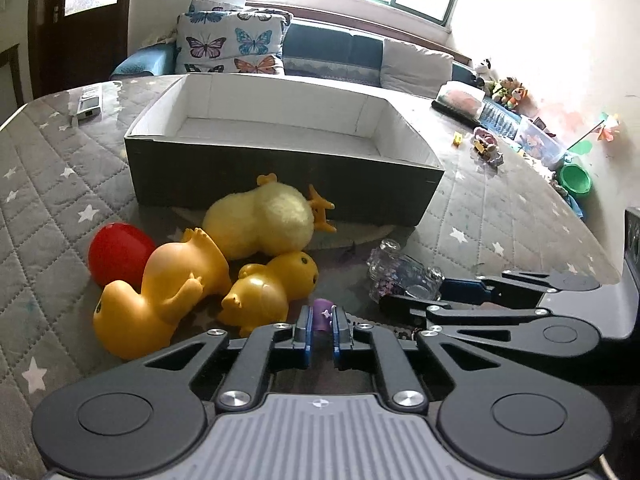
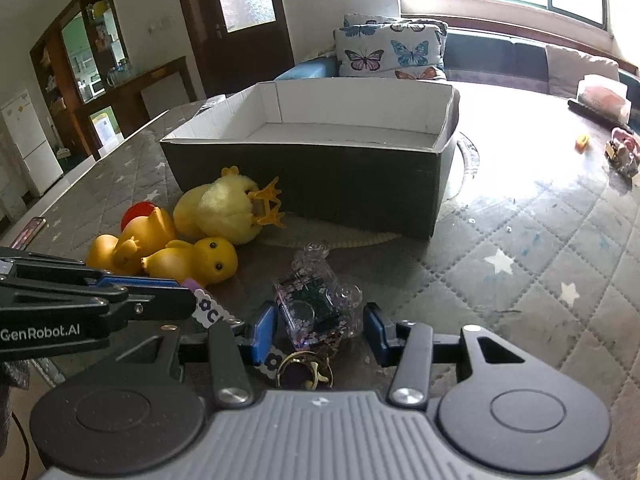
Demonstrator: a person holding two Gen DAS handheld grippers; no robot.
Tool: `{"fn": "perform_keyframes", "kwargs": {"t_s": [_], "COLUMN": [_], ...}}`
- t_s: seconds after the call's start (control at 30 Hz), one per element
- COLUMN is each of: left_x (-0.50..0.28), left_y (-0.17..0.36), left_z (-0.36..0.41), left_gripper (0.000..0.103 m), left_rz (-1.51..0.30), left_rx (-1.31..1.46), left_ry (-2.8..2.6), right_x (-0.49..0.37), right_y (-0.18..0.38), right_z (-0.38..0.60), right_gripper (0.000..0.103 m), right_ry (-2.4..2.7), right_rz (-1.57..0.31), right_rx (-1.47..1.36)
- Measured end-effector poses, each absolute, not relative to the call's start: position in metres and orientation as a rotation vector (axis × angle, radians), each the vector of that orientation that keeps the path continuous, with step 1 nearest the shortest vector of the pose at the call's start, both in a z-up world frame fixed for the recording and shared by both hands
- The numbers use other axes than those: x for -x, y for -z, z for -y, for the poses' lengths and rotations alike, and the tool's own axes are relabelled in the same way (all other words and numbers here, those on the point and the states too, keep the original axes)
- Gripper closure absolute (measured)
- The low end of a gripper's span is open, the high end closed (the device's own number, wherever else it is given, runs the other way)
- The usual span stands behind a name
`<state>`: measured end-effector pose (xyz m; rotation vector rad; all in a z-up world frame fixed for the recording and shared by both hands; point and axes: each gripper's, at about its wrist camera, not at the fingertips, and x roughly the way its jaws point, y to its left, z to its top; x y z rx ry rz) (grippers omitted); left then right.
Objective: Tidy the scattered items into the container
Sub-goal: 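Lift the keychain with both tools and carry it over the grey box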
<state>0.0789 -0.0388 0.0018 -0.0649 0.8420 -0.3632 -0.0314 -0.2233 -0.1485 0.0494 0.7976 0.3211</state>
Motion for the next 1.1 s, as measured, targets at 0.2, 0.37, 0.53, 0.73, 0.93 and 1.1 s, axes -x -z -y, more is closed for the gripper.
{"fn": "perform_keyframes", "kwargs": {"t_s": [0.2,0.37,0.53,0.73,0.93,1.1], "left_x": [-0.082,-0.086,-0.092,-0.096,-0.106,-0.119], "left_y": [-0.007,-0.012,-0.016,-0.041,-0.065,-0.080], "left_z": [0.042,0.043,0.043,0.042,0.046,0.050], "left_gripper": [0.093,0.094,0.094,0.094,0.094,0.094], "left_rz": [-0.823,-0.799,-0.791,-0.727,-0.672,-0.650], "left_rx": [0.045,0.036,0.040,0.036,0.021,0.010], "left_ry": [0.367,0.365,0.363,0.382,0.395,0.400], "right_x": [0.030,0.026,0.025,0.027,0.015,0.004], "right_y": [0.149,0.149,0.144,0.115,0.091,0.078], "right_z": [0.223,0.220,0.219,0.221,0.223,0.223], "right_gripper": [0.055,0.055,0.056,0.056,0.056,0.056], "right_ry": [-0.319,-0.318,-0.325,-0.338,-0.337,-0.333], "right_rz": [-0.796,-0.789,-0.774,-0.697,-0.644,-0.618], "right_rx": [-0.036,-0.019,-0.035,-0.047,-0.046,-0.052]}}
